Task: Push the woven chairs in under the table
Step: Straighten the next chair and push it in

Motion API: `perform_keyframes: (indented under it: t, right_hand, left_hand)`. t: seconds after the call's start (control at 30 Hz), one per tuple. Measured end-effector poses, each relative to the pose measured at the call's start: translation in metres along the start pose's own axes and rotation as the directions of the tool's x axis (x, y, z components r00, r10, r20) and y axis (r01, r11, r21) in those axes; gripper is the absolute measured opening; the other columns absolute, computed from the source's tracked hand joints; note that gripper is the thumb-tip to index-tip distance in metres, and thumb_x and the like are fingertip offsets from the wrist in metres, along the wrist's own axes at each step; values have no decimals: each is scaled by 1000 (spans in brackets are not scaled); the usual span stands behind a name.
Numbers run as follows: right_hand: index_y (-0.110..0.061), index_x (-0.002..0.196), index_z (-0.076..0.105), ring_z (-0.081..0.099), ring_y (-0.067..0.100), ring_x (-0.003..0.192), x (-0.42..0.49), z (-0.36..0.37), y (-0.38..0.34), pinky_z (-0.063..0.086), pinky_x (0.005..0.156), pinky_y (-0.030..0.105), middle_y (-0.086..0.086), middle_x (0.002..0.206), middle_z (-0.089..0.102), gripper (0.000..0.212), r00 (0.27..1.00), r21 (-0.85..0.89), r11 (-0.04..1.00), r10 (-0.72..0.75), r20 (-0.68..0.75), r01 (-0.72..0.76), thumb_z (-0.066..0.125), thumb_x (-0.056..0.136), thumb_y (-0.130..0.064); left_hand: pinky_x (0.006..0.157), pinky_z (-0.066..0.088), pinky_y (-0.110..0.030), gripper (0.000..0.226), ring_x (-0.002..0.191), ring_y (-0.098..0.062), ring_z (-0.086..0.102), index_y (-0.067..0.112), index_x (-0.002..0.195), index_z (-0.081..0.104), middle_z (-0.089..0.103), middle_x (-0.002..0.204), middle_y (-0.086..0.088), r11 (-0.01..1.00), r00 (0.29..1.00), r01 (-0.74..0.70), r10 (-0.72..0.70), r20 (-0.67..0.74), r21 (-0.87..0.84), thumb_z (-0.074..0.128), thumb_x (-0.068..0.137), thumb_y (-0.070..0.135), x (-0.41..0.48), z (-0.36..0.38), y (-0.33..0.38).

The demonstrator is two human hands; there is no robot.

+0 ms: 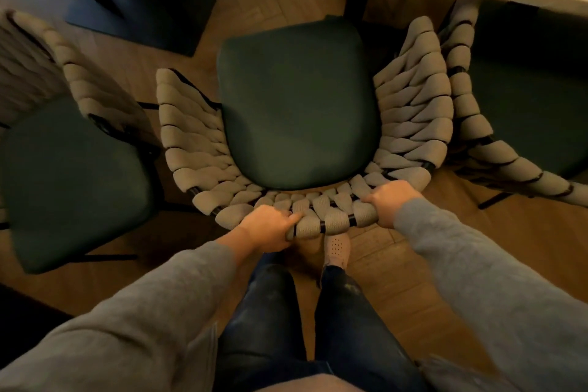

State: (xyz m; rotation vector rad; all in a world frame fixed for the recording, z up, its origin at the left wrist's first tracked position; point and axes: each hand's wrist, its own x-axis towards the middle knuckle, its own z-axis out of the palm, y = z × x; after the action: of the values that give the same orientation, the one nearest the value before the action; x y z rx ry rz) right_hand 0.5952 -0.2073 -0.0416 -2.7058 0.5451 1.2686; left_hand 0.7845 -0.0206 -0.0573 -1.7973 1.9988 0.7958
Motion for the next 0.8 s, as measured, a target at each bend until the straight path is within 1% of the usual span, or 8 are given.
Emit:
perform_keyframes:
  t: [0.03,0.1,0.2,0.3,0.4,0.53,0.7,0.8]
  right_hand:
    - [-28,126,58,58,22,114,-1,-1,-1,48,93,36,0,119,63,36,1000,4,1000,0,-5,0,58,90,-31]
    - [-28,129,56,57,21,115,-1,-4,-3,47,93,35,0,121,62,38,1000,23,1000,12,-13,-12,58,91,-31]
    - [-32,126,57,59,21,112,7,-15,-11,49,92,36,-1,117,64,35,999,99,994,43,-2,-43,58,91,-32]
    - [-33,130,54,59,21,112,18,-30,-25,48,95,37,-1,118,63,39,996,180,979,87,30,-91,57,92,-32]
    - [-34,133,53,58,21,113,29,-46,-36,47,99,38,-1,118,63,42,991,240,962,131,26,-133,57,92,-31]
    - [-33,131,54,58,21,112,44,-71,-40,45,98,38,0,118,63,39,982,314,931,184,33,-185,55,92,-28]
    - [-33,126,58,59,20,110,62,-96,-40,46,96,37,-1,114,64,32,977,344,918,211,-7,-196,54,93,-32]
    - [-32,125,58,59,22,110,70,-111,-33,46,95,38,1,114,64,32,974,353,912,225,-10,-207,53,94,-31]
  left_hand:
    - [87,50,-36,62,106,-26,60,20,148,31,58,128,-5,1000,999,-30,30,18,5,50,93,43,1,-2,-3]
    - [89,50,-38,60,106,-26,61,20,147,32,58,128,-5,999,998,-47,48,40,-14,49,94,41,1,-5,-11]
    - [90,50,-38,60,107,-25,60,20,148,29,57,130,-6,998,995,-66,66,79,-5,48,95,40,2,-17,-31]
    - [87,49,-37,58,103,-24,60,20,148,30,58,126,-6,992,991,-114,110,81,49,46,96,37,2,-33,-64]
    - [86,48,-34,56,102,-23,60,20,147,32,60,122,-5,984,986,-142,131,98,106,47,96,35,7,-52,-95]
    - [86,49,-37,54,101,-24,60,20,146,35,61,119,-6,970,978,-188,172,115,156,48,95,36,21,-76,-131]
    - [84,51,-33,57,96,-19,62,24,146,34,64,113,-3,966,977,-198,180,116,165,51,94,39,39,-88,-170]
    - [87,49,-30,56,100,-17,62,25,146,36,63,118,-1,968,980,-189,176,91,164,53,94,39,52,-97,-185]
